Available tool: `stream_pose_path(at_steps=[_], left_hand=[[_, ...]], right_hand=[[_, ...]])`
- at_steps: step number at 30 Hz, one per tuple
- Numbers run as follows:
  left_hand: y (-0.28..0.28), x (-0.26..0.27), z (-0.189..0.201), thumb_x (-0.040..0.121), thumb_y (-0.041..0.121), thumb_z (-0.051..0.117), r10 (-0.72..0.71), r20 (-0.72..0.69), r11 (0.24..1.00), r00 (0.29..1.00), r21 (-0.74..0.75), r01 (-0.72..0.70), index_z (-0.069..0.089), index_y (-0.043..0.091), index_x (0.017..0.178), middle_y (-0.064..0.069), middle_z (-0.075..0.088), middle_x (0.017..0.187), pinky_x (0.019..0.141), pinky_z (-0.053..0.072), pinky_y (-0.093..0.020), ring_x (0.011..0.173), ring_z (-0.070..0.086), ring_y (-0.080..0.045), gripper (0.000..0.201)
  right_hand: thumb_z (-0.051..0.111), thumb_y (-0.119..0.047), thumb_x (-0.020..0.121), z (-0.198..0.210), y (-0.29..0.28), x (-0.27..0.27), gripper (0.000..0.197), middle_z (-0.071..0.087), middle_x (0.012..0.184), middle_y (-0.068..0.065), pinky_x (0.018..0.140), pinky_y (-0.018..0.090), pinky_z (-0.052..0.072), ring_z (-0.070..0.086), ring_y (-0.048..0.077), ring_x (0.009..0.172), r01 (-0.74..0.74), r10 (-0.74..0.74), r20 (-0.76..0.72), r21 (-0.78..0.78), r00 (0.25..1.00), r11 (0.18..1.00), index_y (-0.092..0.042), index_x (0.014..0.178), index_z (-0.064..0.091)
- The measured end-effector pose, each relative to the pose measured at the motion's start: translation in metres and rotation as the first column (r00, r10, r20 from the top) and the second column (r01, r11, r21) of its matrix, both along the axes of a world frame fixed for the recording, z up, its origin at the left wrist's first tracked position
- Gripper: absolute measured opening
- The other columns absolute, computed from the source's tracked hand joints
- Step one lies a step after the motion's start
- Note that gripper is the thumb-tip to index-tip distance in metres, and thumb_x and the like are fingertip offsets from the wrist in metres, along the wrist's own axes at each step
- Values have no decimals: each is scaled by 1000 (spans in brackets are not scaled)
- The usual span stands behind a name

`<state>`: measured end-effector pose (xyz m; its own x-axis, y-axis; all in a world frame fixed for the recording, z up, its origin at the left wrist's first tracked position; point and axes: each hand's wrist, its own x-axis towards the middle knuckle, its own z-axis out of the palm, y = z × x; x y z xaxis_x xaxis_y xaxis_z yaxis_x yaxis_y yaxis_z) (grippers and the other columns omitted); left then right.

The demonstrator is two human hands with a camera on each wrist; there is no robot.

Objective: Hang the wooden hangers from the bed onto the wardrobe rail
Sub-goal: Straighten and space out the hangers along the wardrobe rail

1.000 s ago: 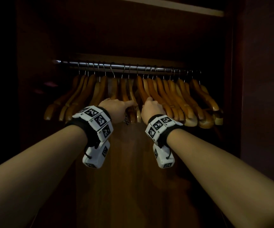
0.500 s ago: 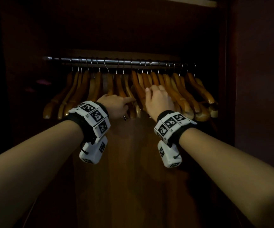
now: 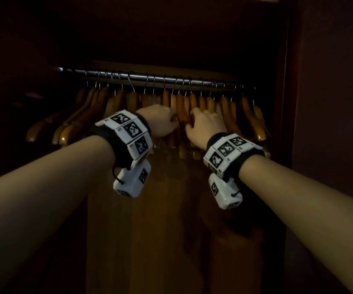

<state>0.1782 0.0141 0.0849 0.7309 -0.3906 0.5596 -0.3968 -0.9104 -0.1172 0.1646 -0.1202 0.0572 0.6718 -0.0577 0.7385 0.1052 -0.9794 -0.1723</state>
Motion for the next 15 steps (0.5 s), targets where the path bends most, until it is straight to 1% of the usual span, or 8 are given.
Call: stream_pose_path(at_steps=[2, 4, 6, 8, 9, 11, 13, 15], left_hand=[[-12, 3, -3, 98, 32, 40, 20, -51, 1000, 998, 17, -19, 50, 16, 126, -6, 56, 117, 83, 47, -33, 100, 54, -21, 34], [-20, 9, -7, 96, 25, 39, 34, -78, 999, 996, 23, -33, 55, 15, 118, -7, 57, 119, 92, 46, -39, 105, 53, -23, 29], [-24, 14, -9, 94, 20, 37, 55, -67, 998, 996, 41, -52, 53, 19, 123, -4, 54, 128, 105, 34, -47, 122, 44, -26, 33], [-27, 18, -10, 94, 19, 37, 85, -63, 993, 994, 84, -79, 48, 23, 133, -3, 48, 136, 110, 25, -49, 131, 34, -26, 41], [-28, 20, -9, 94, 20, 37, 108, -67, 989, 992, 108, -100, 47, 23, 134, -5, 46, 138, 111, 24, -49, 132, 32, -26, 42], [-30, 23, -8, 94, 22, 38, 153, -67, 980, 986, 135, -143, 50, 18, 130, -10, 47, 135, 110, 26, -48, 130, 33, -27, 39], [-30, 24, -7, 94, 24, 39, 169, -56, 978, 984, 133, -161, 54, 16, 125, -11, 49, 130, 106, 31, -45, 127, 37, -27, 35], [-25, 25, -7, 94, 26, 40, 167, -42, 979, 985, 121, -161, 53, 18, 126, -12, 50, 129, 101, 38, -43, 124, 40, -27, 36]], right_hand=[[48, -33, 94, 1, -2, 1, 47, 43, 138, 9, 105, 42, 37, 35, 28, 131, -28, 28, -15, -19, 1000, 999, -18, 137, 39], [48, -29, 94, 2, -5, 2, 40, 46, 135, 7, 104, 42, 38, 35, 28, 130, -60, 60, -27, -23, 998, 998, -17, 132, 45], [45, -26, 95, 0, -9, 3, 34, 50, 131, 5, 102, 42, 39, 37, 27, 127, -77, 76, -33, -32, 997, 997, -17, 127, 50], [43, -27, 95, -2, -9, 2, 32, 54, 127, 5, 101, 42, 38, 40, 27, 125, -71, 70, -32, -59, 997, 996, -19, 125, 52], [42, -27, 95, -3, -9, 1, 31, 56, 126, 6, 101, 43, 36, 41, 27, 124, -57, 55, -29, -89, 998, 994, -19, 124, 52], [41, -26, 95, -3, -5, 0, 30, 57, 123, 7, 101, 42, 31, 42, 28, 123, -16, 12, -22, -171, 1000, 985, -20, 123, 52], [41, -25, 95, -1, -1, 0, 29, 57, 122, 6, 101, 42, 29, 43, 28, 122, 20, -26, -21, -234, 999, 972, -20, 121, 53], [40, -23, 95, 2, 1, -1, 27, 58, 121, 6, 101, 43, 28, 44, 28, 121, 47, -62, -44, -278, 997, 959, -20, 118, 54]])
